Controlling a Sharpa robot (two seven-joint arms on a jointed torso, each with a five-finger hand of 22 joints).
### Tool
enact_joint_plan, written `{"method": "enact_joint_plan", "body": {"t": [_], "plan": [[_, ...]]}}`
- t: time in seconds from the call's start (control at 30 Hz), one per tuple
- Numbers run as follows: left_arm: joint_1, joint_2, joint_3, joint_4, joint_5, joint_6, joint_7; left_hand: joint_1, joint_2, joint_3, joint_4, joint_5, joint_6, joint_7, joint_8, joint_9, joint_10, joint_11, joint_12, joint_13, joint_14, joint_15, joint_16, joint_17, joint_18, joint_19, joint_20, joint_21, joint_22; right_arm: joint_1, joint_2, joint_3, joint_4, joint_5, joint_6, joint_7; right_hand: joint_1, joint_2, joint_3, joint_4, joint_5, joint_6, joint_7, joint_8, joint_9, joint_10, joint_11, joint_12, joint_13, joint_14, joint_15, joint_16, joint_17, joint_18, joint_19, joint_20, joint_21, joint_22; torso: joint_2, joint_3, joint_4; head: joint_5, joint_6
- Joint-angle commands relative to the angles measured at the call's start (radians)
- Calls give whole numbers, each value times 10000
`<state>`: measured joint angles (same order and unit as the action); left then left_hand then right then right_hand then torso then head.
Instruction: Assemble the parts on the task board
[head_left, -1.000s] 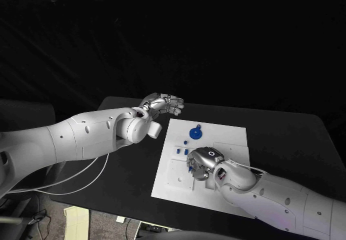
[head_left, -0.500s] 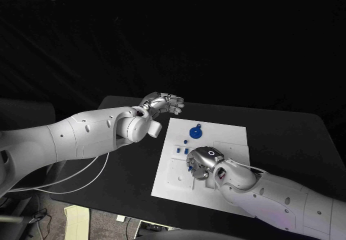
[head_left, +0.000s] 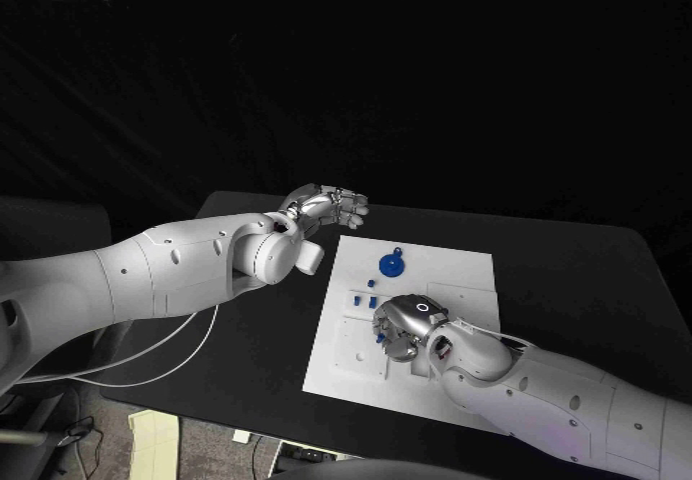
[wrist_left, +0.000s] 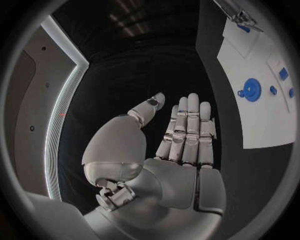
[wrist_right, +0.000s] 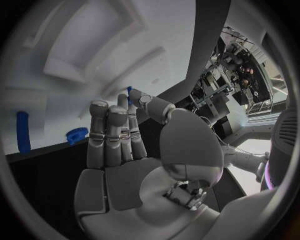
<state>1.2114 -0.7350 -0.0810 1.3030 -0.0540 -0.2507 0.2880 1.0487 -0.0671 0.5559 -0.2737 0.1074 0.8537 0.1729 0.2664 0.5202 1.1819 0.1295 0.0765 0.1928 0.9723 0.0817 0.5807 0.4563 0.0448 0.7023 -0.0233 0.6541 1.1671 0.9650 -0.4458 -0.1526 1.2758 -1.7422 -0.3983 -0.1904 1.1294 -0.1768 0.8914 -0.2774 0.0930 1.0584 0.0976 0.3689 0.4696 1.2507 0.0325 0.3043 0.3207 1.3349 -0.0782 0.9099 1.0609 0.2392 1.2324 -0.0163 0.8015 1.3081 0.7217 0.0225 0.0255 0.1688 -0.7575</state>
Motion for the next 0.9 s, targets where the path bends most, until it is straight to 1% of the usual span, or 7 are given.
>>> {"method": "enact_joint_plan", "body": {"t": [0.03, 0.17, 0.33, 0.57, 0.8, 0.87, 0.9], "plan": [[16, 14, 10, 16, 48, 4, 63, -88, -46, 5, 72, -34, -72, 11, 60, -13, -58, -37, 27, -7, 87, -9, -36, 16, 88, 42, 44, -38, 10, -9, 30, -9, -3, -77, 236, -29, -60, 11, 42, -40, 43, 75, -15, 70, 6, 58, -12, -56, 14, -62, -12, 58, 11, 226, 0, -53, 40, 206, 4, -4, 2, 1, -1], [16, 16, 10, 20, 48, 9, 63, -90, -46, 4, 76, -34, -73, 12, 61, -14, -58, -36, 28, -7, 89, -9, -40, 21, 88, 43, 44, -39, 10, -8, 74, -21, -52, -206, 512, -129, -62, 13, 42, -41, 44, 74, -15, 69, 6, 57, -12, -58, 15, -62, -11, 58, 10, 226, -2, -53, 41, 205, 3, 0, 0, -1, 1], [18, 19, 10, 37, 48, 17, 58, -92, -48, 4, 81, -34, -74, 12, 62, -14, -58, -36, 29, -7, 92, -10, -47, 29, 88, 44, 44, -40, 11, -9, 188, -149, -169, -299, 720, -176, -73, 25, 38, -45, 45, 66, -11, 62, 8, 49, -9, -72, 17, -64, -9, 58, 8, 226, -10, -52, 44, 204, 8, -1, 7, -6, -15], [19, 29, 10, 27, 48, 18, 53, -92, -51, 4, 84, -35, -75, 11, 63, -15, -59, -37, 30, -7, 95, -10, -55, 38, 89, 45, 44, -43, 12, -39, 305, -204, -199, -315, 986, -202, -88, 40, 30, -52, 55, 57, -7, 53, 10, 41, -5, -87, 22, -67, -5, 58, 6, 226, -24, -50, 48, 203, 5, 5, 9, -10, -31], [20, 17, 10, 32, 48, 14, 47, -91, -54, 5, 86, -35, -76, 11, 64, -15, -59, -37, 31, -7, 96, -10, -62, 45, 89, 45, 44, -44, 13, -49, 296, -216, -230, -88, 934, -116, -146, 36, 0, -62, 126, 8, 15, 14, 10, -6, 18, -147, 29, -103, 16, 39, -10, 226, -86, -33, 40, 194, 3, 1, -2, -3, -53], [21, 5, 10, 31, 48, 7, 42, -91, -54, 4, 88, -35, -76, 11, 65, -15, -59, -37, 31, -7, 97, -10, -64, 47, 89, 46, 44, -45, 14, -48, 286, -219, -271, 100, 758, -53, -306, -14, -113, -28, 365, -79, 58, -40, 2, -83, 52, -218, 24, -156, 57, 3, -36, 226, -148, -4, 23, 185, 1, 1, -5, 1, -54], [22, 0, 10, 34, 48, 8, 42, -92, -56, 4, 89, -36, -77, 12, 65, -15, -60, -37, 31, -7, 97, -10, -65, 49, 89, 46, 44, -45, 14, -48, 280, -219, -279, 195, 706, -18, -397, -102, -226, -29, 455, -309, 147, -168, -40, -313, 130, -364, -24, -209, 124, -78, -103, 226, -172, -12, 34, 192, 1, 1, -5, 1, -54]]}}
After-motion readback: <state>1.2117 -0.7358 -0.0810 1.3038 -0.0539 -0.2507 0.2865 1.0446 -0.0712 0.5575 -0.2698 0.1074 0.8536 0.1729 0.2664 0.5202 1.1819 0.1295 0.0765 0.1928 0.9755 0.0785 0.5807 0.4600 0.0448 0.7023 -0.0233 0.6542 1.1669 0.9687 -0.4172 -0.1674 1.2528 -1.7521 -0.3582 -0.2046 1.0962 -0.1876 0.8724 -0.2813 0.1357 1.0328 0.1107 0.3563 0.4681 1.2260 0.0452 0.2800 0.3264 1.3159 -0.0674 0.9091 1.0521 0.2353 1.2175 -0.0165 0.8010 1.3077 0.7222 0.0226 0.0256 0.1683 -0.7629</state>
